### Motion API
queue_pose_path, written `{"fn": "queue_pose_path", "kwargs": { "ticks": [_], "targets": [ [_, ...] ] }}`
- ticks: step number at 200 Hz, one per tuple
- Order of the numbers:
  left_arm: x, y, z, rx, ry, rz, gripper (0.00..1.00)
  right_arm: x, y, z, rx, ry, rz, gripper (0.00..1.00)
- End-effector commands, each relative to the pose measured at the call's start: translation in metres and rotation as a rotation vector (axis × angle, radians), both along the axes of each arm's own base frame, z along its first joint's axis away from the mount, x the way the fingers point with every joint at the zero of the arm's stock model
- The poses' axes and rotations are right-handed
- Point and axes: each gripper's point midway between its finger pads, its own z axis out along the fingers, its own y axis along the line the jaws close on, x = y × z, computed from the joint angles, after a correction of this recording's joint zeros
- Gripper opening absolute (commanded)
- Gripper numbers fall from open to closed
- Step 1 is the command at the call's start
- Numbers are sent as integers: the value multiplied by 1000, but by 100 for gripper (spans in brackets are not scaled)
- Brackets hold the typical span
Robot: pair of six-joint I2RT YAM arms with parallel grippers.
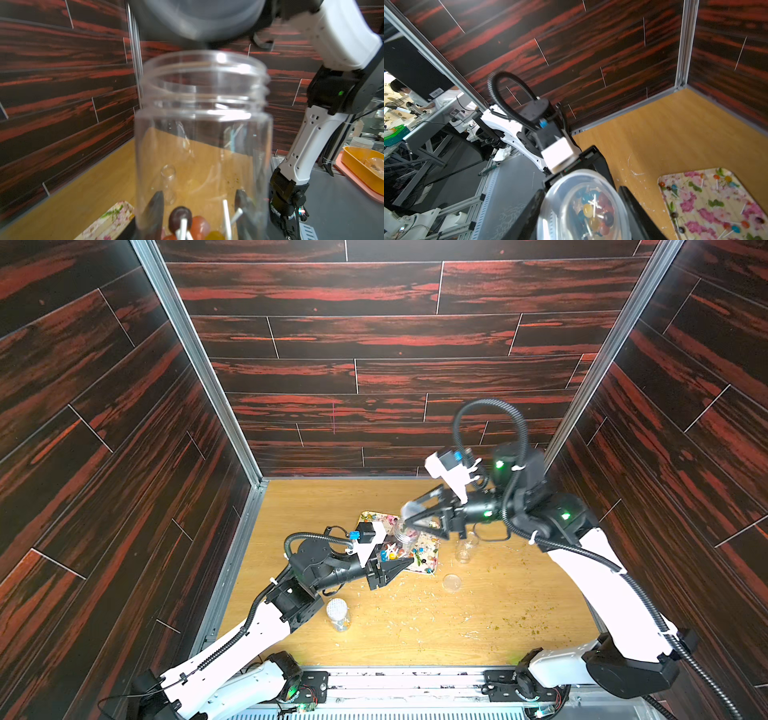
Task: Pour the candies out of the jar
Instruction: Unscrew the lid from the jar, then place the lid at the center of the board.
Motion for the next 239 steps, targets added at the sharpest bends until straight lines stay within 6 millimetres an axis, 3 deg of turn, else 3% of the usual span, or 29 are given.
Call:
{"fn": "queue_pose_path", "kwargs": {
  "ticks": [1,73,112,147,169,212,239],
  "targets": [
    [-1,3,0,-3,2,7,45,-8,5,4,16,21,80,46],
    [-2,5,0,-7,-3,12,45,17,-13,-9,-33,-6,-112,46],
    [-4,6,0,-8,-4,12,44,43,-44,-43,-89,12,-315,47],
    [-6,8,0,-6,-7,13,45,59,-80,-93,-154,68,-510,47],
    [-6,9,2,-7,-9,15,44,67,-103,-136,-231,113,-656,47],
    [-7,10,1,-3,-9,17,45,60,-143,-223,-319,251,-873,47],
    [-7,10,1,-4,-8,15,44,51,-165,-266,-316,333,-998,49]
  ]
}}
